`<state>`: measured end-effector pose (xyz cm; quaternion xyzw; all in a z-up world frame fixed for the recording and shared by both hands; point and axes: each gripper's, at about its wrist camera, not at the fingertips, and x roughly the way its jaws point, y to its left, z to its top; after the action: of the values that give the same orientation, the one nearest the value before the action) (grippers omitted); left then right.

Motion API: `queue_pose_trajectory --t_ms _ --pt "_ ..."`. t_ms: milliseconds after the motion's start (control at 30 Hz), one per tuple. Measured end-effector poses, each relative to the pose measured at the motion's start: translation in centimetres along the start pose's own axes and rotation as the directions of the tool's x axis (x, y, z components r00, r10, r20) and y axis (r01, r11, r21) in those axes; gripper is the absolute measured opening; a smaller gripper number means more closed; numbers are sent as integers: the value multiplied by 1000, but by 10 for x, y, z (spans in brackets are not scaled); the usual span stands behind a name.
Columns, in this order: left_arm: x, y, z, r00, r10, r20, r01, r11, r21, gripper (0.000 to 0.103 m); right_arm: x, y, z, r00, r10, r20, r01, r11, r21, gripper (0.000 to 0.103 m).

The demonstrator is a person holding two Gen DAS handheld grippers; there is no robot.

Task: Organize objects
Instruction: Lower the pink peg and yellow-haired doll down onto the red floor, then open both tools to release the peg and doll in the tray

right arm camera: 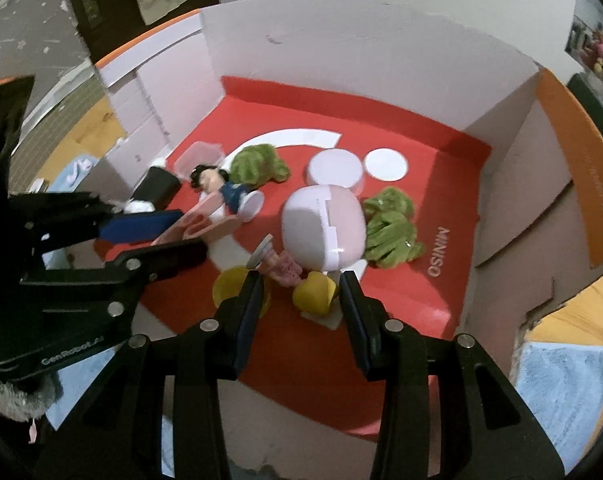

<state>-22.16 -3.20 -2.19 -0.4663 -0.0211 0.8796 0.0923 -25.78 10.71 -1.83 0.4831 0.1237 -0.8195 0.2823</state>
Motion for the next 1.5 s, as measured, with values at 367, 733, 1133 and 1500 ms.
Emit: queue_pose_trajectory --t_ms 367,733,1133,1500 --pt "3 -1 0 1000 7 7 -7 1000 0 24 2 -4 -2 1000 24 15 -25 999 22 29" --pt "2 -2 -1 1000 19 19 -19 1000 4 25 1 -2 -3 999 33 25 -34 999 25 30" --pt "-6 -1 -1 998 46 50 -46 999 1 42 -6 -2 -7 999 23 48 -24 999 24 60" --pt "-12 1 -5 995 75 68 -75 997 -7 57 -9 -3 -10 998 24 59 -26 999 34 60"
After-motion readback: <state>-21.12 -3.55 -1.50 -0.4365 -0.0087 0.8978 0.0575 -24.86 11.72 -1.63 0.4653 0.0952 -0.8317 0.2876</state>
